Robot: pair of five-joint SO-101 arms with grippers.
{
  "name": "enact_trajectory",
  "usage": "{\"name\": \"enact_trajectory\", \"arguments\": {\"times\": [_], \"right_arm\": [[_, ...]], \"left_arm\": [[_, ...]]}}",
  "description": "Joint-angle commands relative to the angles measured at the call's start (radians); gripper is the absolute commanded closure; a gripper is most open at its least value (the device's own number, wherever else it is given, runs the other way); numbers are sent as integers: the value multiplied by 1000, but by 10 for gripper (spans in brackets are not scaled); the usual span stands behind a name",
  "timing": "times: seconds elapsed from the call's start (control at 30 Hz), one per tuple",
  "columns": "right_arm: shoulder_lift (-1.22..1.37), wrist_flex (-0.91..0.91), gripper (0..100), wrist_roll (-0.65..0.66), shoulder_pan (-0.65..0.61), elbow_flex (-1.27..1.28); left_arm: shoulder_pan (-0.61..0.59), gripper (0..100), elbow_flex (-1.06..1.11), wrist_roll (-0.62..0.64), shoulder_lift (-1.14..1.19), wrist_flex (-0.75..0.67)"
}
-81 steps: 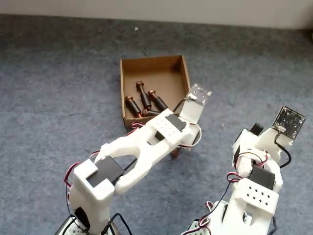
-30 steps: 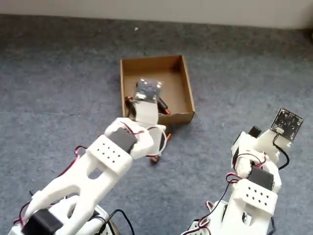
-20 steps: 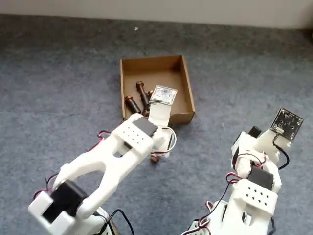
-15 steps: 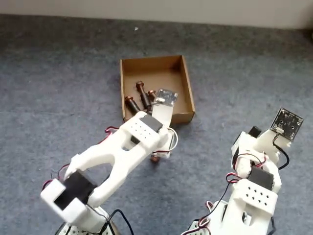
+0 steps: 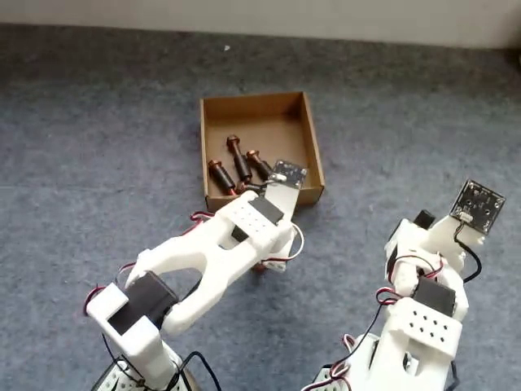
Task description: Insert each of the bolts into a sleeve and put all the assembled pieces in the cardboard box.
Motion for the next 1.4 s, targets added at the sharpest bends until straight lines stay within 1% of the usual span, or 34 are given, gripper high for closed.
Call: {"name": "enact_trajectory", "arguments": {"times": [0.0,0.3,0.33,0.57,0.63,0.83,0.93,1.0,1.1,1.17,1.37], "right_arm": [[-24,-24,992,-3,1,-12],[-24,-24,992,-3,1,-12],[-24,-24,992,-3,1,-12],[-24,-24,992,-3,1,-12],[-24,-24,992,-3,1,-12],[-24,-24,992,-3,1,-12],[-24,-24,992,-3,1,-12],[-24,-24,992,-3,1,-12],[-24,-24,992,-3,1,-12],[-24,-24,992,-3,1,-12],[-24,-24,992,-3,1,-12]], "left_arm": [[4,995,-7,-8,-30,14],[-13,995,8,-3,-369,190],[-27,995,25,23,-404,195],[-137,995,140,512,-593,138],[-160,994,165,611,-630,106],[-185,993,266,796,-720,-35],[-186,993,317,873,-773,-69],[-186,993,340,902,-817,-74],[-185,992,372,907,-900,-72],[-185,960,401,907,-960,-72],[-177,723,499,904,-1130,-74]]}}
